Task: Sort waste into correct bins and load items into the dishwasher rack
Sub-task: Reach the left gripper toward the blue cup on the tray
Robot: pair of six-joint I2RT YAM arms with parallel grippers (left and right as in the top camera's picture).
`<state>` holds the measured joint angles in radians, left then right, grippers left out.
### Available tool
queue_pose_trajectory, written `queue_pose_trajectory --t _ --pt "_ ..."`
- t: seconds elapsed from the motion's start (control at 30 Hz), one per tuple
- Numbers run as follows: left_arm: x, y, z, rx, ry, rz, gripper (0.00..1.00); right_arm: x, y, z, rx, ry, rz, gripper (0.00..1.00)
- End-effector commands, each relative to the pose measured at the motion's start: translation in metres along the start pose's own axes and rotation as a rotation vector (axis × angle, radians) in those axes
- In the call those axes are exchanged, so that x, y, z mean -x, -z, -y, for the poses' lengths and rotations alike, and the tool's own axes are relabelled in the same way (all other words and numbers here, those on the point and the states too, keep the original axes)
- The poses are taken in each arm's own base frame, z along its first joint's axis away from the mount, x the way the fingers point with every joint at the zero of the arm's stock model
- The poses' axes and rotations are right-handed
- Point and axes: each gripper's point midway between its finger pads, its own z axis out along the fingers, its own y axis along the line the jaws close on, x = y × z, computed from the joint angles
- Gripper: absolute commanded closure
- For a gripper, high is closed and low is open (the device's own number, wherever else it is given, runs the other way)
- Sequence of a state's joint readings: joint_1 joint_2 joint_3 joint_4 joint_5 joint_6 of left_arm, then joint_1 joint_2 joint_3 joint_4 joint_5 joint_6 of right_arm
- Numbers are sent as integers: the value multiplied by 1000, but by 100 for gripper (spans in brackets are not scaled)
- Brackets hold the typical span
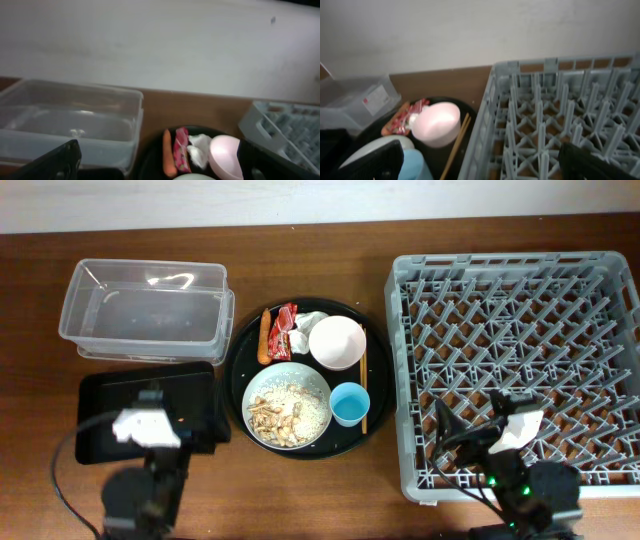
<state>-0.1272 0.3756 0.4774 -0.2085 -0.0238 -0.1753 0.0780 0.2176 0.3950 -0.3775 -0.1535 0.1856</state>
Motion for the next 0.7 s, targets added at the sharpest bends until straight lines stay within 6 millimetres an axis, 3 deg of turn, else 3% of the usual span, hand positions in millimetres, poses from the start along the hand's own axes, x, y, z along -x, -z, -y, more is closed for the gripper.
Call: queue_pose_trajectory --t 0.0,0.03,0.23,0.37,0.47,0.67 --pt "25 -25 24 -88 -7 -152 1 25 -8 -3 -17 -27 -102 2" --pt "26 -41 33 -120 4 -272 1 29 -16 -3 -30 -41 -188 2" --pt "18 -71 62 -209 65 -642 1 44 -39 -8 -52 -96 -468 2" --pt "15 -79 93 -378 142 -746 1 44 -51 -29 55 -160 -615 2" --pt "11 -87 110 -480 175 -759 1 36 -60 -29 59 -181 -675 2" --pt "-30 -95 122 -376 45 -859 1 23 -69 -25 42 -200 -727 2"
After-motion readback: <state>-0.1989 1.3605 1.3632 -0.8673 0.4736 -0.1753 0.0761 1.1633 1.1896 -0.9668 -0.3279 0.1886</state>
